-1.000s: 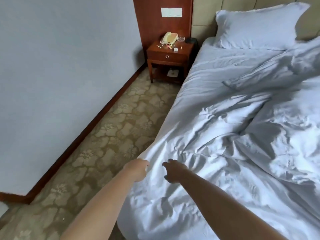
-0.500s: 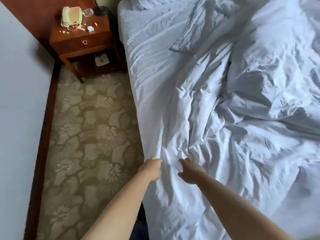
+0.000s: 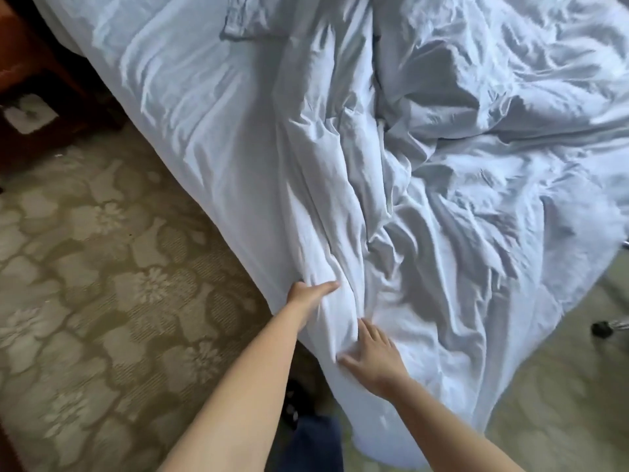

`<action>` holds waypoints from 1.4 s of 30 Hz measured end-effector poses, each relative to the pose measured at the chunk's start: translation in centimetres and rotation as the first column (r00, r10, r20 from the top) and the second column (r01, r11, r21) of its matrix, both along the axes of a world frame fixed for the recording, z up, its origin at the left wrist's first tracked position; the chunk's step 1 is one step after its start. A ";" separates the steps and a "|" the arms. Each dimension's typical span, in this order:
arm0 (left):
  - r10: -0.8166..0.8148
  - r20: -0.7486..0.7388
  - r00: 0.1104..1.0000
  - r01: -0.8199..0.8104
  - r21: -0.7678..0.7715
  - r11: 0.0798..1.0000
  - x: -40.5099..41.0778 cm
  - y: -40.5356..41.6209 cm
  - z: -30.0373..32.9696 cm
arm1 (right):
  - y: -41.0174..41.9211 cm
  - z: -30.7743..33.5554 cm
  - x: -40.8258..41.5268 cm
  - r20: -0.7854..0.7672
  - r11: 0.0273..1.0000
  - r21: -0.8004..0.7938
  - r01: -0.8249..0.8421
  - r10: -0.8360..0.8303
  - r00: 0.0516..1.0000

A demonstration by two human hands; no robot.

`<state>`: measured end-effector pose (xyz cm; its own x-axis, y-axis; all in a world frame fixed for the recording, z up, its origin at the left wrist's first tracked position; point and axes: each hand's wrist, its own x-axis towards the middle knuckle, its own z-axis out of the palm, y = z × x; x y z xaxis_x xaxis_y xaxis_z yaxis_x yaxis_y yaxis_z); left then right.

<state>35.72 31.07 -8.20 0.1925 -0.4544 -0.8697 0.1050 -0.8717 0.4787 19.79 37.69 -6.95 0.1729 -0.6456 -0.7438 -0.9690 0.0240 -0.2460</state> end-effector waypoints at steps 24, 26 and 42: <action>-0.404 0.033 0.914 0.387 -0.373 0.843 4.8 15.2 18.1 | 15.4 18.8 6.8 -0.269 0.817 -0.576 0.013 -0.205 0.941; -0.403 0.023 0.915 0.377 -0.410 0.831 6.1 17.5 19.5 | 17.5 20.5 8.0 -0.291 0.802 -0.597 0.003 -0.220 0.931; -0.835 0.103 0.540 0.838 0.023 0.545 20.0 17.1 14.4 | 20.7 13.3 18.1 -0.292 0.978 -0.160 0.136 -0.178 0.940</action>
